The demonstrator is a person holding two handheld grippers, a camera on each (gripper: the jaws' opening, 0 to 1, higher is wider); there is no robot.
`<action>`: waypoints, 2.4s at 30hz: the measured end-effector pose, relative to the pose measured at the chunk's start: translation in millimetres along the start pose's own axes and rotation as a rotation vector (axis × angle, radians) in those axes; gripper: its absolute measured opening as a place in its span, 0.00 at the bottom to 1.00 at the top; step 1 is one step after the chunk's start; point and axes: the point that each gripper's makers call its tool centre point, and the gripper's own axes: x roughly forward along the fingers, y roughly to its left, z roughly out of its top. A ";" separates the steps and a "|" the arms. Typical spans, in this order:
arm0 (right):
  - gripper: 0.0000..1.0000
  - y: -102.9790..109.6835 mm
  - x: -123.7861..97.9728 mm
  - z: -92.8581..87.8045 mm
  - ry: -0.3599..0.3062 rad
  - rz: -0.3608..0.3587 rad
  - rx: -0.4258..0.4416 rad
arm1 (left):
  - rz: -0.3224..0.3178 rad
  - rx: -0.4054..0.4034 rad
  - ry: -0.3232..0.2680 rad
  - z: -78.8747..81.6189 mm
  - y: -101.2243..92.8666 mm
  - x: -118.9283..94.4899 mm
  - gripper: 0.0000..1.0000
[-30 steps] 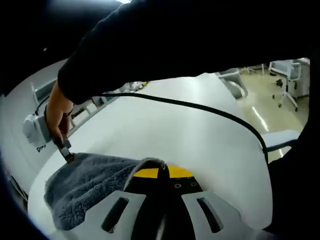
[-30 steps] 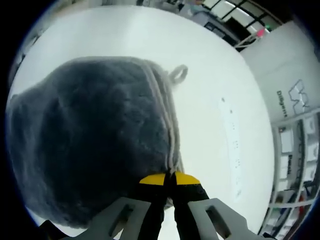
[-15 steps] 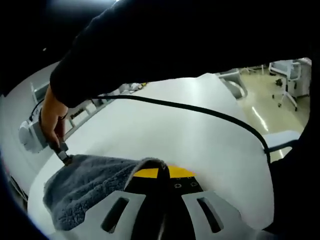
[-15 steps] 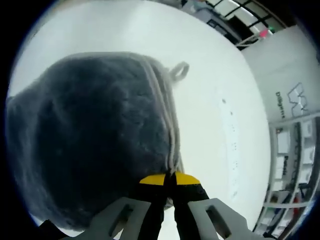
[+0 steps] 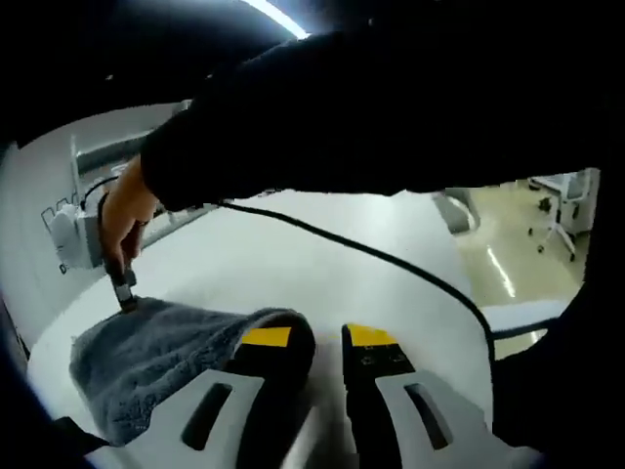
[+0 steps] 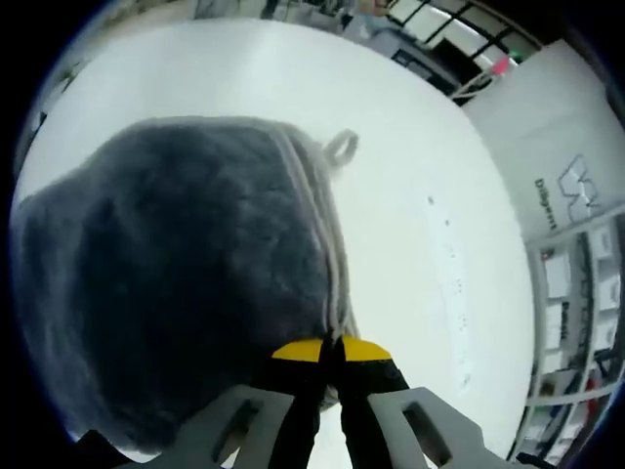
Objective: Open the folded towel by lifting each exposed corner and separating the folded layers until the towel lies flat within the target outline without major curled edges
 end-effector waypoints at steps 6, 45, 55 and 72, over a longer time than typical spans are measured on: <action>0.00 -1.4 0.9 -0.7 0.003 -0.006 -0.007 | -0.006 -0.033 -0.033 10.9 -4.0 -13.4 0.32; 0.92 -56.0 -60.3 13.3 -0.264 -0.233 0.248 | 0.376 -0.320 -0.108 -11.5 142.6 -128.3 1.00; 0.98 -44.9 -125.0 15.3 -0.441 -0.275 0.511 | 0.399 -0.341 -0.132 -10.0 155.2 -142.7 1.00; 0.88 19.4 -176.8 -3.2 -0.703 -0.272 0.572 | 0.454 -0.317 -0.167 -4.0 157.1 -152.1 0.94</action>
